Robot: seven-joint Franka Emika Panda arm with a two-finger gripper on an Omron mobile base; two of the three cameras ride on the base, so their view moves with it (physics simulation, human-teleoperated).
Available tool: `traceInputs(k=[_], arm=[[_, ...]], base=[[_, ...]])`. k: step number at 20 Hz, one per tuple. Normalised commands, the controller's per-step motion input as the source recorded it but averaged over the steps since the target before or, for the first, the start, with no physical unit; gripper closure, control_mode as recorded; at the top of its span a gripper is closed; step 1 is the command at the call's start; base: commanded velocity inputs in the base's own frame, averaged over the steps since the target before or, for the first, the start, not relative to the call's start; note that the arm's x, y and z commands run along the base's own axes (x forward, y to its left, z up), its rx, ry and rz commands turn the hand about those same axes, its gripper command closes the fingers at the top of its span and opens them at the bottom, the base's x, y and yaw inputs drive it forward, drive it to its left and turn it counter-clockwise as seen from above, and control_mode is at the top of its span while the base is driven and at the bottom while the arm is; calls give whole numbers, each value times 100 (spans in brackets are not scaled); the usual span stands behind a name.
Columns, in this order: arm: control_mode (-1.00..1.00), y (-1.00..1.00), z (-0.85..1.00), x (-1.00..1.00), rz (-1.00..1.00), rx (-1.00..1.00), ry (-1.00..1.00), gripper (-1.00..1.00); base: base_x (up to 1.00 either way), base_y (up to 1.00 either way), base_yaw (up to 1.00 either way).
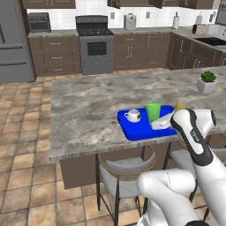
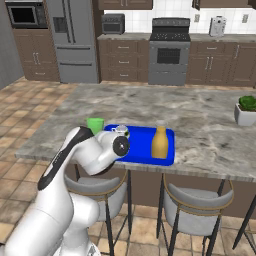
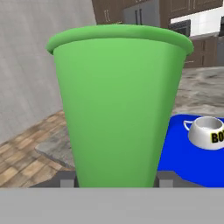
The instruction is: There is a tray on the dining counter. Grab the cup, mug, and pitcher and place them on the tray. The pitcher may be placed next to the tray if it cannot fit the tray.
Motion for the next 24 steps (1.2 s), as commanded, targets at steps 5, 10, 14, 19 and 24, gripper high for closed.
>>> traceInputs(k=[5, 10, 14, 19, 24], arm=[[-100, 0, -12, 24, -8, 0, 2, 100], [-100, -4, -18, 10, 0, 0, 0, 100], [-100, -18, -17, 5, 1, 0, 0, 100], [-100, -22, -10, 7, 6, 0, 0, 100], [-100, -15, 0, 5, 6, 0, 0, 100]], base=[[0, 0, 0], [0, 0, 0], [0, 0, 0], [0, 0, 0], [0, 0, 0]])
